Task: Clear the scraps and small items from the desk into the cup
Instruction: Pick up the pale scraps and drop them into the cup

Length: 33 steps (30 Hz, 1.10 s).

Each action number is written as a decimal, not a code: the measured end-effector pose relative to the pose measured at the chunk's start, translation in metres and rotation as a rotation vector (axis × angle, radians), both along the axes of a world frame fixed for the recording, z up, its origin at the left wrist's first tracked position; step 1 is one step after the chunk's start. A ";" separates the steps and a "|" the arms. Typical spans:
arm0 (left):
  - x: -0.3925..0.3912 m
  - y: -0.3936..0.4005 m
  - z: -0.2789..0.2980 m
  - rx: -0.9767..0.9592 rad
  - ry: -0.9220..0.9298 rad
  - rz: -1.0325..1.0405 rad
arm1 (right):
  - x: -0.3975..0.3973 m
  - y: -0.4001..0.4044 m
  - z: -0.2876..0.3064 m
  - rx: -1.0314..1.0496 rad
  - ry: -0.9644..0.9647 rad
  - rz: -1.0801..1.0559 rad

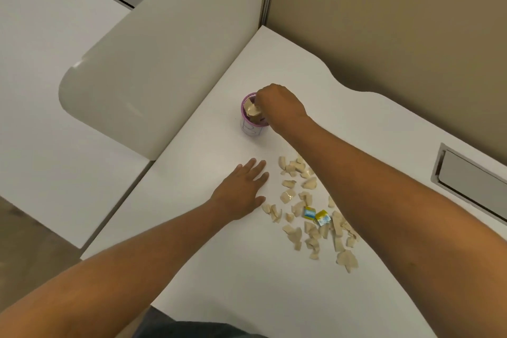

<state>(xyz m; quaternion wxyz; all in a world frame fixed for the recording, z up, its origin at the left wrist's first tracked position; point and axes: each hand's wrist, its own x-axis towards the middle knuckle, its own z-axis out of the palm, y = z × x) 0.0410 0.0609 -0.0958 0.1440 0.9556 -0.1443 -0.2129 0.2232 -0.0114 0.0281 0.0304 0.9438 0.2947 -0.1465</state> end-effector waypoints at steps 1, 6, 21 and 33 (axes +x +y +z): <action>0.000 0.001 0.000 -0.007 0.001 0.001 | 0.001 0.003 -0.001 -0.026 0.006 0.030; 0.003 -0.001 0.000 -0.022 0.009 0.024 | 0.006 0.013 -0.001 -0.083 0.033 0.075; 0.008 -0.009 0.012 0.039 0.036 0.028 | 0.006 -0.019 0.051 0.143 0.163 -0.007; 0.004 -0.014 0.027 -0.098 -0.103 0.089 | -0.045 -0.180 -0.005 0.302 0.377 -0.448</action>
